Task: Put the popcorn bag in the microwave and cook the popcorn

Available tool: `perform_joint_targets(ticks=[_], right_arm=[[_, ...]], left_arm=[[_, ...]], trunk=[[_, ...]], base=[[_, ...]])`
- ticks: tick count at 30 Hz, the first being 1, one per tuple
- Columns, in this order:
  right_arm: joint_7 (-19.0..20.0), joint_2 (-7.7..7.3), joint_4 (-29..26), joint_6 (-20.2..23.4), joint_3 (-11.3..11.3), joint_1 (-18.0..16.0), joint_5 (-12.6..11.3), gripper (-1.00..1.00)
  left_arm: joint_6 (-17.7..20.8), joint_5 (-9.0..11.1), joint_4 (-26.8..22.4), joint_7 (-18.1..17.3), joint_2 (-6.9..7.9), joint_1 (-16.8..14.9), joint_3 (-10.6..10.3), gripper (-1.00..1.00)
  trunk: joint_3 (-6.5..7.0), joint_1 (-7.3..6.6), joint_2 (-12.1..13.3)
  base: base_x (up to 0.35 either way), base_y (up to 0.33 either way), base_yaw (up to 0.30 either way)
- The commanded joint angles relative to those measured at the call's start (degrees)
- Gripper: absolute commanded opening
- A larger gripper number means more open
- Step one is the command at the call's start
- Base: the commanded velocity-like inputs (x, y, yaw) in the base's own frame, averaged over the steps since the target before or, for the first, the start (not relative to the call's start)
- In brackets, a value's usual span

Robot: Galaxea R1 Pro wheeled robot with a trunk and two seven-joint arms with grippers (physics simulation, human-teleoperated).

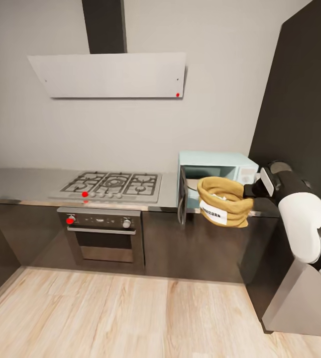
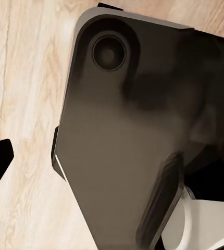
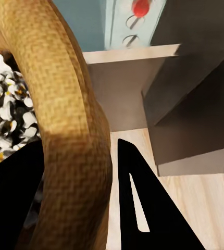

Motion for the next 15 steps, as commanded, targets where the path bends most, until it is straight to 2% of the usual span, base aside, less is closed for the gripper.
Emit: perform_joint_targets(ticks=[1,10,15], right_arm=[[0.37,0.04,-0.06,0.18,-0.36,-0.04,0.57,-1.00],[0.29,-0.21,0.48,0.18,-0.01,-0.04,0.60,-1.00],[0.36,-0.62,1.16,0.18,-0.08,0.16,0.42,-1.00]], left_arm=[[-0.15,0.31,0.00,0.00,-0.01,-0.02,0.00,1.00],[-0.15,0.34,0.00,0.00,-0.01,-0.02,0.00,1.00],[-0.15,0.39,0.00,0.02,-0.01,-0.02,0.00,1.00]], trunk=[[-0.07,0.03,-0.04],[-0.07,0.03,-0.04],[-0.07,0.03,-0.04]], base=[[0.263,0.000,0.000],[0.230,0.000,0.000],[0.053,0.000,0.000]])
